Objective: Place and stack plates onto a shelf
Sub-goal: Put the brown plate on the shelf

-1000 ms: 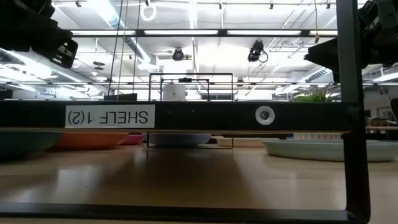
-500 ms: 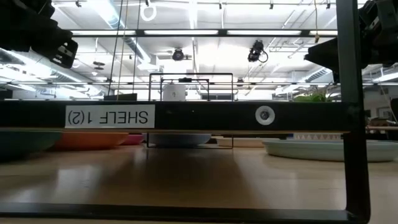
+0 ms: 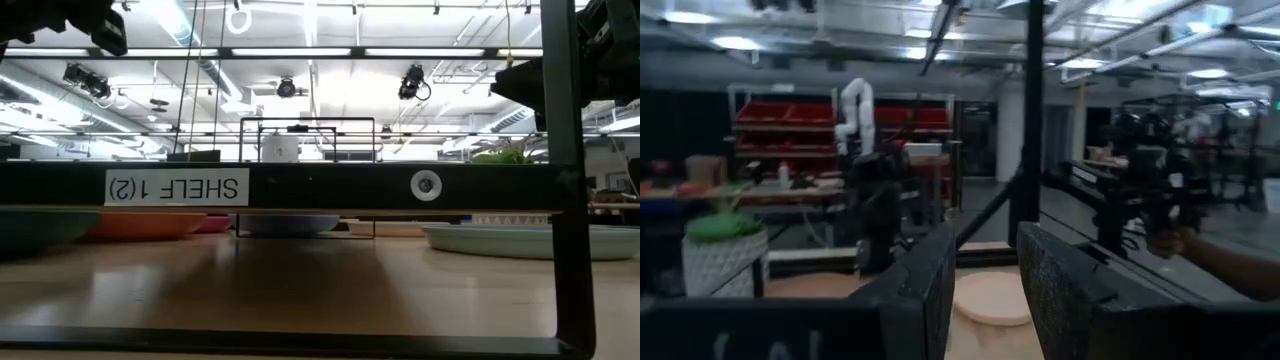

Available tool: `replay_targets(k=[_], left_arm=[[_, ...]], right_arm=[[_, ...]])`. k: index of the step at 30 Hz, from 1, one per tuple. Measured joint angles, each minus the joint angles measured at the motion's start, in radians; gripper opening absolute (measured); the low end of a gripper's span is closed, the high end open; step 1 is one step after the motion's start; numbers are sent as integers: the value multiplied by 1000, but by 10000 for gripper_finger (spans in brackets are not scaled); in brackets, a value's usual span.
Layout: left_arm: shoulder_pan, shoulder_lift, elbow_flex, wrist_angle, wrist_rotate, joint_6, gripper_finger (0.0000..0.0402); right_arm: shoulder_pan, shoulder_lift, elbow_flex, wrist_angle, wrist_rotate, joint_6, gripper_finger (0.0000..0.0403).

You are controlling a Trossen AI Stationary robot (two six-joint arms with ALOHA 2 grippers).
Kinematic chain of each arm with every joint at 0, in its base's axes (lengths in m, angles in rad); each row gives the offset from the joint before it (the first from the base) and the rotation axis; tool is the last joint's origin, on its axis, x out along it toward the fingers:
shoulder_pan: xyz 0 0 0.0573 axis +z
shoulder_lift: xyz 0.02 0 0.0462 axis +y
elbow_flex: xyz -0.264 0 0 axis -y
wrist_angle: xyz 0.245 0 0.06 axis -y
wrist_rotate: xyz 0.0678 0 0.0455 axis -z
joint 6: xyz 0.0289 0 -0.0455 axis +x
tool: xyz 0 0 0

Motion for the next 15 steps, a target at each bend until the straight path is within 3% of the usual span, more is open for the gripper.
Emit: replay_targets(k=[2, 5, 7, 15], left_arm=[[0, 0, 0, -29, -5, -35, 118], [0, 0, 0, -56, -4, -79, 118], [0, 0, 0, -67, -4, -126, 118], [0, 0, 0, -63, -5, -186, 118]], right_arm=[[-4, 0, 0, 40, 29, -24, 107], [-23, 0, 0, 116, 215, -44, 107], [-40, 1, 0, 125, 277, -47, 107], [-144, 137, 3, 64, 166, -1, 99]])
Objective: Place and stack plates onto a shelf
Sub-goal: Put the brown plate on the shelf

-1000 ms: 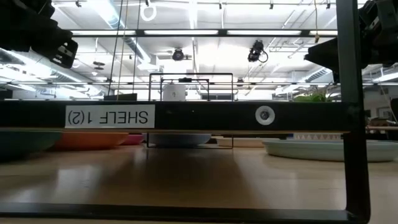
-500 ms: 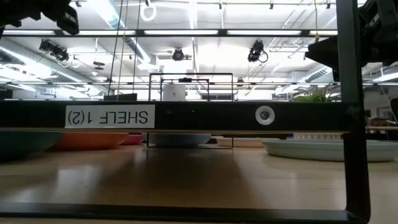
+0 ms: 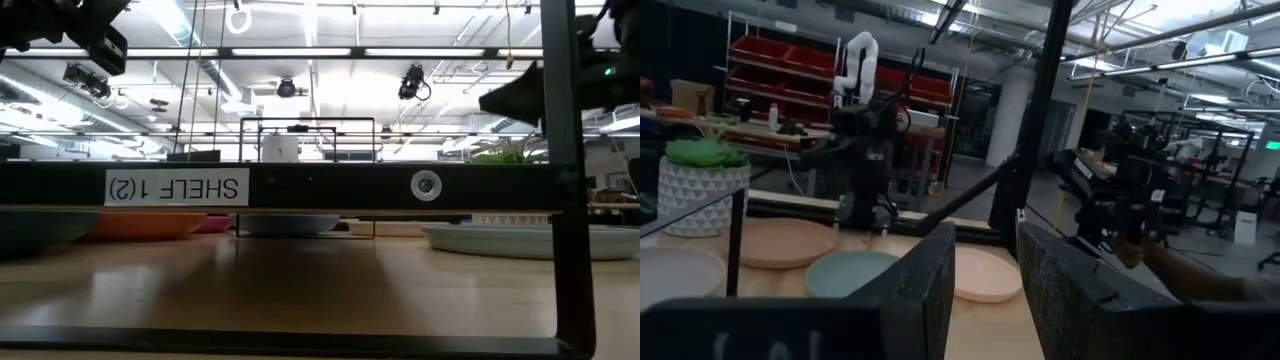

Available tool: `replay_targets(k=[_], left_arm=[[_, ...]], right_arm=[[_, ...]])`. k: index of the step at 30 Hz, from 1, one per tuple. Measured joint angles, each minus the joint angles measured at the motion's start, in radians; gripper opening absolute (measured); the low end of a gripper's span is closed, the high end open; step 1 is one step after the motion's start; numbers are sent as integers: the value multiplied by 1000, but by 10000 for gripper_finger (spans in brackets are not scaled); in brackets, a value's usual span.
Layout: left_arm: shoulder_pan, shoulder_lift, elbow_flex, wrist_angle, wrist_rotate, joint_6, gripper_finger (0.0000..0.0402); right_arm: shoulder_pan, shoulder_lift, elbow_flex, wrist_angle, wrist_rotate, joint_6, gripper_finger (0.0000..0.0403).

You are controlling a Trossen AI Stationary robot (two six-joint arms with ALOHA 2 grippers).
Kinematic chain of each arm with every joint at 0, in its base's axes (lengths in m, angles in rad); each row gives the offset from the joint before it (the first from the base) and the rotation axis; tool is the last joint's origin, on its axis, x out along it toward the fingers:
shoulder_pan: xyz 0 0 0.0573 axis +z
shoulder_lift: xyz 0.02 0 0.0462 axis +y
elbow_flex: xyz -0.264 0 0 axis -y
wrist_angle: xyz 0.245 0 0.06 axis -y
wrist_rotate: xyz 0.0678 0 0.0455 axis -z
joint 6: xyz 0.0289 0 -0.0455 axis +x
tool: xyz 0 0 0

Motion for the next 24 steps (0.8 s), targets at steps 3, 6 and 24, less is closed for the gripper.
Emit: replay_targets(k=[3, 6, 24], left_arm=[[0, 0, 0, 20, 0, 16, 118], [0, 0, 0, 15, 0, 19, 118], [0, 0, 0, 31, -1, 143, 118]], right_arm=[[-45, 90, 39, -71, -17, 24, 98], [-85, 188, 102, -176, -47, 67, 98], [-128, 930, 571, -780, -123, 372, 118]])
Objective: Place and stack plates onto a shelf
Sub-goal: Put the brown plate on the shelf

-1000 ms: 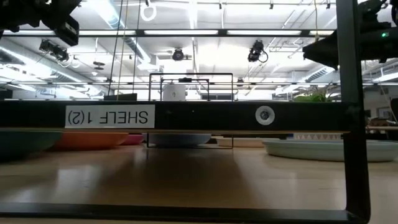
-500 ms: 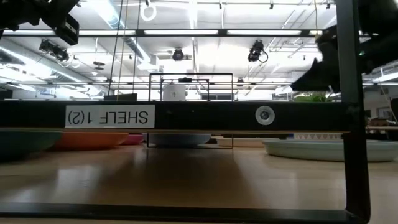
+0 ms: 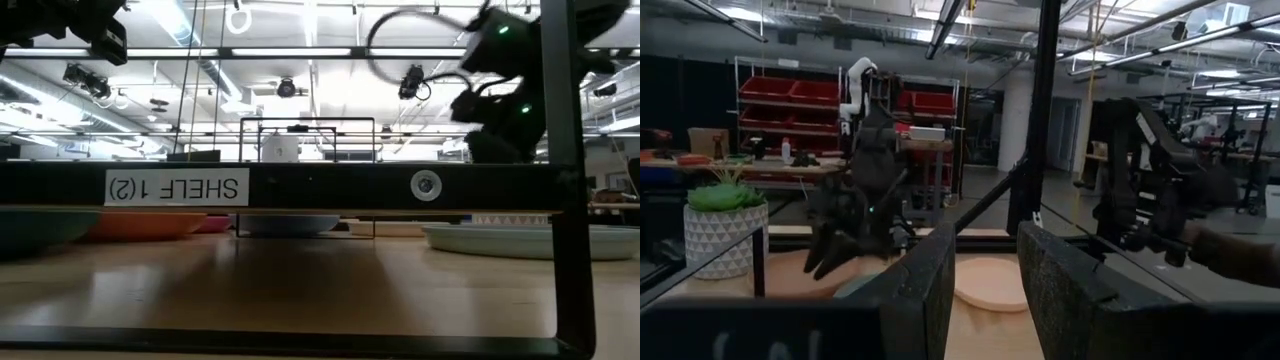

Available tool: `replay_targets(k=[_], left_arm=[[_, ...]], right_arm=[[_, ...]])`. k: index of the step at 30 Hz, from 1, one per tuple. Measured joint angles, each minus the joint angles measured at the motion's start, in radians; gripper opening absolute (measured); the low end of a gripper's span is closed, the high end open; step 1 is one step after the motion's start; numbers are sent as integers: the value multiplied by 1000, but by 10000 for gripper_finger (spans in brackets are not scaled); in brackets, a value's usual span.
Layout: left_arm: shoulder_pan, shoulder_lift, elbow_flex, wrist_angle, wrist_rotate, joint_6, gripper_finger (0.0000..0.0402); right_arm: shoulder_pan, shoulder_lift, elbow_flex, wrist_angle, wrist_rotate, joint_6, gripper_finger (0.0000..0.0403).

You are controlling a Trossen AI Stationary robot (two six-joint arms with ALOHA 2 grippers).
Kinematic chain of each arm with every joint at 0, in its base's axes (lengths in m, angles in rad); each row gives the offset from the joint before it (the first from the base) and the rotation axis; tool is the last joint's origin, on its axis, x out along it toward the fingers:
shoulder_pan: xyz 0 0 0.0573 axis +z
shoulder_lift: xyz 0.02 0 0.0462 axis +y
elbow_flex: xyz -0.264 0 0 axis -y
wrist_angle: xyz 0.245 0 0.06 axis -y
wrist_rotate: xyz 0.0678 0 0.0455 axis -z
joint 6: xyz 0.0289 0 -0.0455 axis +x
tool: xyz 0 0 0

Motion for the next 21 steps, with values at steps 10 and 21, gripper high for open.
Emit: replay_targets(k=[10, 21], left_arm=[[0, 0, 0, 1, 0, 1, 118], [0, 0, 0, -1, 1, -4, 118]], right_arm=[[-105, 152, 90, -121, -142, 61, 179], [-137, 211, 89, -132, -201, 34, 84]])
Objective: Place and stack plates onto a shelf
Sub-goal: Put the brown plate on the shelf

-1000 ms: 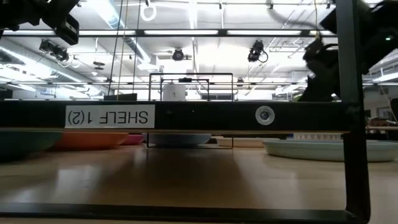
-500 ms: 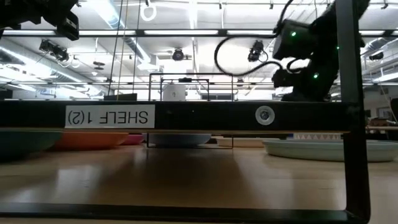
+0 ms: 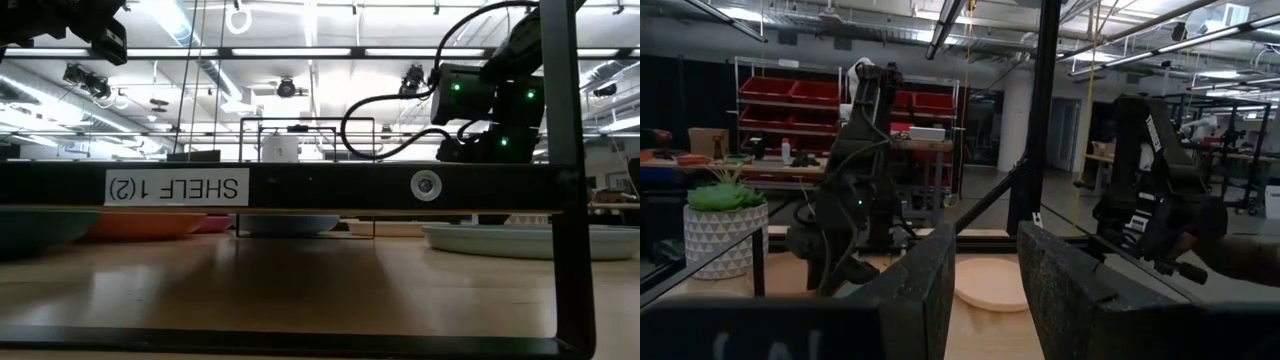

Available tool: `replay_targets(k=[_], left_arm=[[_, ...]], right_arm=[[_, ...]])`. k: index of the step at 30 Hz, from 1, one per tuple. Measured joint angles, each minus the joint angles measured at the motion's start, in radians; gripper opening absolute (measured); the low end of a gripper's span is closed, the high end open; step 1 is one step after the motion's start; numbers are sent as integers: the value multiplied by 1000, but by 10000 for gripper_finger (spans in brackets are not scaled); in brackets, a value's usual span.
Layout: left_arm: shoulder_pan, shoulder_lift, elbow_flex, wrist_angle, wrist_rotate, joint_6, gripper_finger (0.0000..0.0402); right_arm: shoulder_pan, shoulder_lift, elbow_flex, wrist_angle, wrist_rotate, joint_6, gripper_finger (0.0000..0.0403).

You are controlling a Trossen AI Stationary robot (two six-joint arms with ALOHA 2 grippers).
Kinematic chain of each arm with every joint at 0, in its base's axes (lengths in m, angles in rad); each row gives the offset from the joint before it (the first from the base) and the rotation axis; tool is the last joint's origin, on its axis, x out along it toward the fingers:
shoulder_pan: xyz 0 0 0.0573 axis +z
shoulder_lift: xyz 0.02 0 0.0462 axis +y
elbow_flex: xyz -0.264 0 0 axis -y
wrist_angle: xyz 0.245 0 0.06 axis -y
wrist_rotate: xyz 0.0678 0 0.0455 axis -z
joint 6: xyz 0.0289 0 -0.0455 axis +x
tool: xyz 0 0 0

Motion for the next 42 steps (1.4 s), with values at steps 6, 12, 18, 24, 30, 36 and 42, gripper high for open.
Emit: replay_targets(k=[6, 12, 18, 24, 30, 36, 42], left_arm=[[0, 0, 0, 0, 0, -15, 118], [0, 0, 0, 0, 0, -15, 118], [0, 0, 0, 0, 0, -14, 118], [0, 0, 0, 1, 0, -21, 118], [0, 0, 0, 2, 0, -22, 118], [0, 0, 0, 0, 0, -49, 118], [0, 0, 0, -2, 0, -55, 118]], right_arm=[[34, -58, 17, -67, -25, -5, 15], [174, -109, 128, -213, -41, 8, 22], [383, -89, 250, -269, -19, -82, 15], [540, -49, 317, -173, -21, -243, 20], [556, 70, 372, 24, -15, -447, 19], [486, 209, 506, 33, -30, -709, 19], [401, 303, 587, 79, -121, -943, 22]])
